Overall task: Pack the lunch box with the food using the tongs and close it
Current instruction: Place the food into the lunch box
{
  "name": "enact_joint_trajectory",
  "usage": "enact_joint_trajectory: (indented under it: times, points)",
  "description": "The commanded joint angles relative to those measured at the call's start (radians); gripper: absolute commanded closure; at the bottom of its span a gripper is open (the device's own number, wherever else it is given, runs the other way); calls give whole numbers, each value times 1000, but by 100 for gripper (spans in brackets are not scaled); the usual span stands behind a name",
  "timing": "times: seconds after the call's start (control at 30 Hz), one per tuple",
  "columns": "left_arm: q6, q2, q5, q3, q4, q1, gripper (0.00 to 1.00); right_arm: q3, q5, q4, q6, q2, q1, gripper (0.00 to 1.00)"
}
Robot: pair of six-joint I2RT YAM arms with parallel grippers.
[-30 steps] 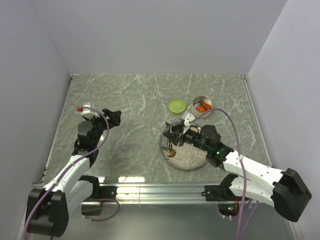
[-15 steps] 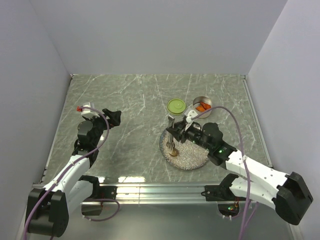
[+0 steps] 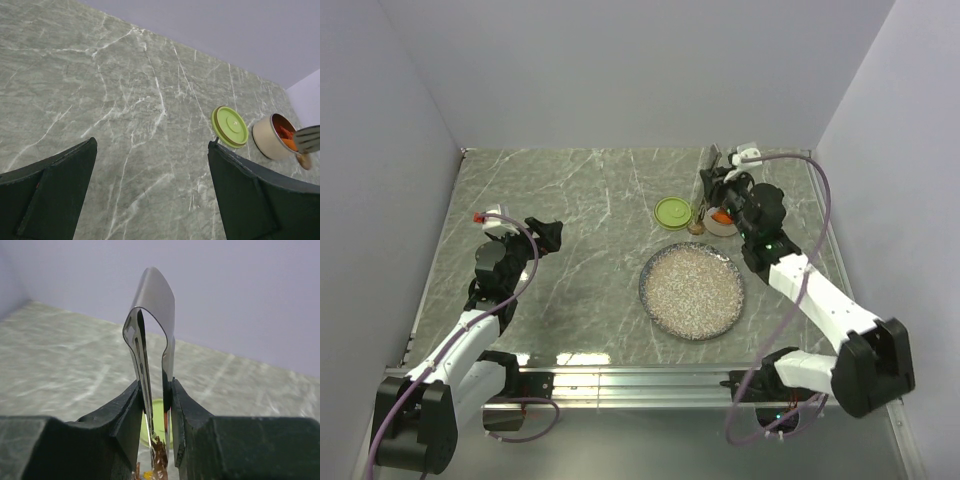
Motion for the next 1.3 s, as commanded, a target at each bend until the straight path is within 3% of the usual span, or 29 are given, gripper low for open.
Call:
enact_joint_trajectory:
  times: [0.0,0.23,0.43,0.67,1.13,1.27]
  points:
    - [10,-3,14,10,54,-4,0,52,69,117,16,91,-85,81]
    - [12,8,11,11,59,-4,1,177,31,121,33,247,-199,80]
    - [13,23,14,13,68,-4,0,220,31,93,76,258,-254,81]
    - [12,22,14,13,68,-4,0,247,71,61,104,301,-260,80]
    - [12,19,12,11,67,-4,1,419,248,-197,141,439,-258,80]
    - [10,19,12,11,67,-4,1,421,264,-215,141,436,-258,76]
